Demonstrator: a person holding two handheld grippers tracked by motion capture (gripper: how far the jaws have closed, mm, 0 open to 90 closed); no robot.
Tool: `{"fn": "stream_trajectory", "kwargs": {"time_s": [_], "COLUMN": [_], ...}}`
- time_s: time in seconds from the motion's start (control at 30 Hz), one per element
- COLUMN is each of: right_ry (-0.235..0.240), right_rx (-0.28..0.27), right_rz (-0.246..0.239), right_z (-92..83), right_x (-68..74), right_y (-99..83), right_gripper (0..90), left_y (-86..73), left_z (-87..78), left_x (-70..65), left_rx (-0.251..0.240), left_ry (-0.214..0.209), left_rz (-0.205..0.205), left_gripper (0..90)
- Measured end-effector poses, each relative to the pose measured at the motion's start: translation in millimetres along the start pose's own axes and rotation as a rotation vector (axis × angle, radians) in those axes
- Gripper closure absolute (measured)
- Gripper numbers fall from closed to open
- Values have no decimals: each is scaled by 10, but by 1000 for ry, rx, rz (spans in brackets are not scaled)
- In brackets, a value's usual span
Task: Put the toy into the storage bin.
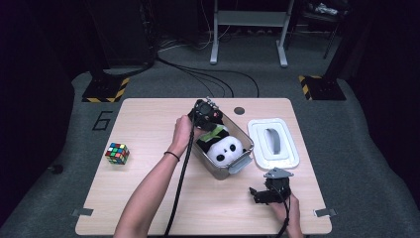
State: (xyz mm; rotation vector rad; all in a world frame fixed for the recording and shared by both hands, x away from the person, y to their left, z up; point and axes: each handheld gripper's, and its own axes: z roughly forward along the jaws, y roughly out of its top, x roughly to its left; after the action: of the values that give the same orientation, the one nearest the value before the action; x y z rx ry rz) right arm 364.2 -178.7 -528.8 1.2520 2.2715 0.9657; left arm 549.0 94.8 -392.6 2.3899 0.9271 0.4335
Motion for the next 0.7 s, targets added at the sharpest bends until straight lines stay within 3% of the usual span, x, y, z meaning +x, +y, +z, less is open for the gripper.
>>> {"fn": "stream_trajectory", "kwargs": {"time_s": [0.2,0.33,0.37,0.4,0.57,0.63,0.7], "right_ry": [0,-1,-1,-1,-1,-1,-1], "right_rx": [-1,-1,-1,-2,-1,1,1], "right_rz": [-1,-1,-1,-1,-1,-4,-3], "right_z": [1,1,1,1,1,0,-1], "right_x": [0,-1,-1,-1,-1,-2,-2], "right_y": [0,-1,-1,0,-1,-1,-1], "right_gripper": [23,22,22,23,23,23,23], "left_y": [-13,-9,-4,3,-2,-16,-14], "left_z": [-189,-257,-273,-253,-100,-13,0], "left_x": [60,10,-29,-74,-241,-341,-363], "left_rx": [-84,-128,-130,-116,-11,33,31], "left_ry": [-85,-132,-168,-202,-241,-236,-213], "left_rz": [-70,-84,-77,-67,0,19,25], "left_gripper": [404,299,299,258,209,195,188]}}
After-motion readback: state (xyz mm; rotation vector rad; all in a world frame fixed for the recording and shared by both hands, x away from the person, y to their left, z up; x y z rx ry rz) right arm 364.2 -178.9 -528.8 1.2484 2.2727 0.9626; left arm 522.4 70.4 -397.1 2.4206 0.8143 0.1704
